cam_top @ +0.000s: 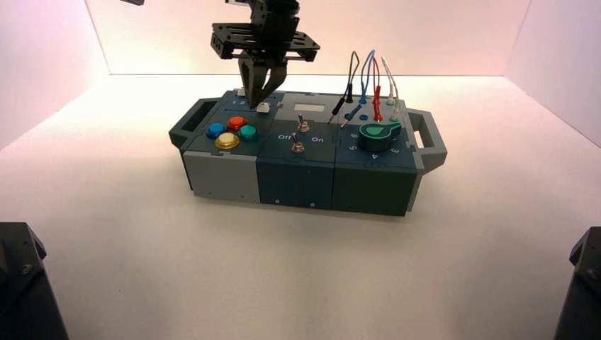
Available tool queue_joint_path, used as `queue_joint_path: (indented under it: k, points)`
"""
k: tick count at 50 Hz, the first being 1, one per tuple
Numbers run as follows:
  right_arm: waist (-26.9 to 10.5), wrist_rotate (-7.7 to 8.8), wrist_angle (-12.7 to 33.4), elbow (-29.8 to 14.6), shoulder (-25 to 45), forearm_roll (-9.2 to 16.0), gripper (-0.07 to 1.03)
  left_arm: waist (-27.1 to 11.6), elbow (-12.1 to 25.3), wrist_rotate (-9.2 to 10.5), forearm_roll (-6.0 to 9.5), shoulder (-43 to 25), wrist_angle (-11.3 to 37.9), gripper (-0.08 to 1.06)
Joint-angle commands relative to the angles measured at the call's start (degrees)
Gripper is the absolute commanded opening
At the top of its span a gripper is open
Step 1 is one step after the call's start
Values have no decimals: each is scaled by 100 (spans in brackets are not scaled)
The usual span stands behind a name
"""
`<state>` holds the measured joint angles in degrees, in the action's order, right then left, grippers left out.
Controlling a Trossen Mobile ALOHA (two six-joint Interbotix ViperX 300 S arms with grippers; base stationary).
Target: Move the bottom slider to position 5.
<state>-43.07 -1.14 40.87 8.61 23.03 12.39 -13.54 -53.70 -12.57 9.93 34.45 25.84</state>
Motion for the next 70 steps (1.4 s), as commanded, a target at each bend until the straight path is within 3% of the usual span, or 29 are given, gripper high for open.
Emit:
queue_joint_path:
  k: [1, 35, 55, 70]
  points:
    - [44, -18, -18, -105, -123, 0, -2, -9, 193, 18, 0, 44, -26, -3]
    - [264, -18, 88, -176, -9, -62, -2, -18, 185, 18, 9, 44, -26, -3]
    - [220, -26, 343, -589, 53, -44, -2, -18, 193, 18, 9, 44, -26, -3]
    - [220, -35, 360, -536, 97, -35, -2, -18, 193, 18, 0, 44, -26, -3]
